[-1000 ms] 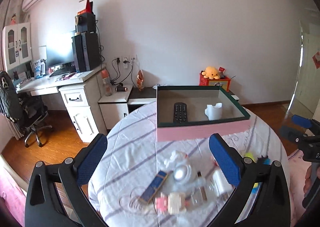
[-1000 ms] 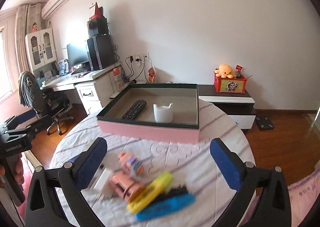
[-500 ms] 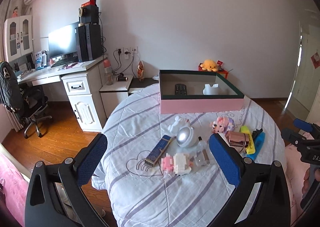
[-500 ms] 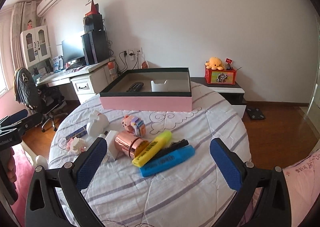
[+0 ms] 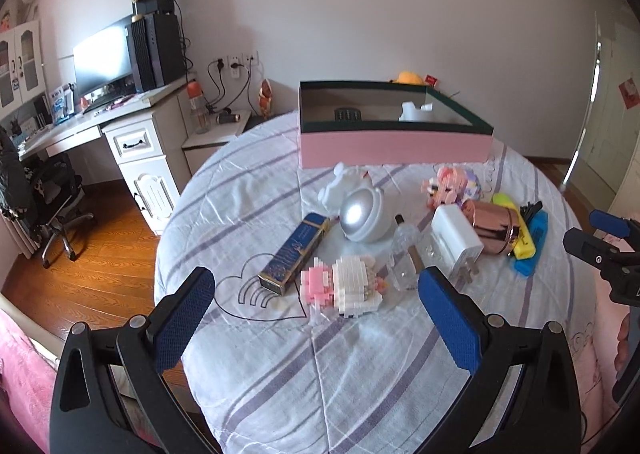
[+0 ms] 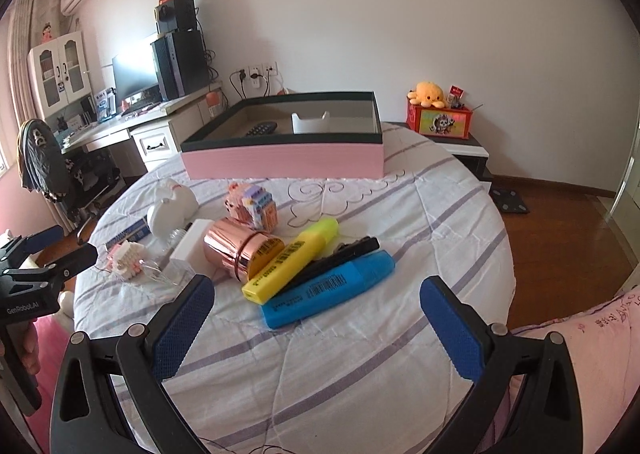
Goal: Organize rigid objects
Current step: 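Move the left tool back and grasp the pink-and-white block figure, then grasp the copper cylinder with the right tool while the left tool holds the block figure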
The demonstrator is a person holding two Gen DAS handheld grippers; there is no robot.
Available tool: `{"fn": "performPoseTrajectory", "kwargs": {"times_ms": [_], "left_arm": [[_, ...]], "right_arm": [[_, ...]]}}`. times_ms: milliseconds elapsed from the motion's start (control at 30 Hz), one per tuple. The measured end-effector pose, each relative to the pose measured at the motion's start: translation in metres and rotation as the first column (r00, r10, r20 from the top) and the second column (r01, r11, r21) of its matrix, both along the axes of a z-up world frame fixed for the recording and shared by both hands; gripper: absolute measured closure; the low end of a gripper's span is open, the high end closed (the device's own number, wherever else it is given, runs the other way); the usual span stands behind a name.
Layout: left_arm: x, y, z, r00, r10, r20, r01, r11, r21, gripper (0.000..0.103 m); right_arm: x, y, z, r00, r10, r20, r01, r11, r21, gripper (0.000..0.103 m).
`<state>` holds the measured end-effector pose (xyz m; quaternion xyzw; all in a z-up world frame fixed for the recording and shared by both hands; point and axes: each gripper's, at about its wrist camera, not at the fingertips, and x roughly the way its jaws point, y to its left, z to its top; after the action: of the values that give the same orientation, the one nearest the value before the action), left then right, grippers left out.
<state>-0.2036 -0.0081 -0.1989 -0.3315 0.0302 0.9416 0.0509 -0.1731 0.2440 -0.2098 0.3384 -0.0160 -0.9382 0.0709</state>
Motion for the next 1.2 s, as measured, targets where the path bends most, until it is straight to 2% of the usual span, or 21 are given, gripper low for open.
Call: {"fn": "performPoseTrajectory", "kwargs": {"times_ms": [233,433,667,767,1000,1100,1200], "left_arm": [[-0.015,0.008,-0.023,0.998,-0.009,0.066,0.009,1.000,-0.004,0.000],[-0.029,0.011,-0.036,0.996,-0.004,0.092,0.004,1.000,0.007,0.001],[-0.042,0.011,-0.046,0.993,-0.018,0.115,0.015,0.999,0.032,0.022],[-0.043,0.010,-0.044,0.994,-0.025,0.103,0.022,0.999,0.033,0.041],[-0.037,0.005,-0.041,0.993,-0.048,0.109,0.044,0.998,0.043,0.041],[-0.033,0.005,-0.041,0.993,-0.053,0.109,0.050,0.998,0.031,0.041],[-0.030,0.004,-0.040,0.993,-0.054,0.109,0.050,0.998,0.033,0.041]], "right_arm": [[-0.009,0.005,-0.017,0.999,-0.008,0.049,0.008,1.000,0.003,0.000],[-0.014,0.007,-0.026,0.997,-0.003,0.072,0.003,1.000,-0.001,0.000],[-0.020,0.009,-0.031,0.996,-0.004,0.085,0.004,1.000,-0.002,0.000],[-0.023,0.011,-0.034,0.996,-0.014,0.090,0.014,1.000,-0.001,0.000],[-0.027,0.014,-0.034,0.994,-0.031,0.105,0.031,1.000,0.007,0.000],[-0.024,0.010,-0.030,0.995,-0.053,0.089,0.049,0.998,0.042,0.000],[-0.023,0.004,-0.026,0.996,-0.031,0.078,0.028,0.999,0.042,0.000]]}}
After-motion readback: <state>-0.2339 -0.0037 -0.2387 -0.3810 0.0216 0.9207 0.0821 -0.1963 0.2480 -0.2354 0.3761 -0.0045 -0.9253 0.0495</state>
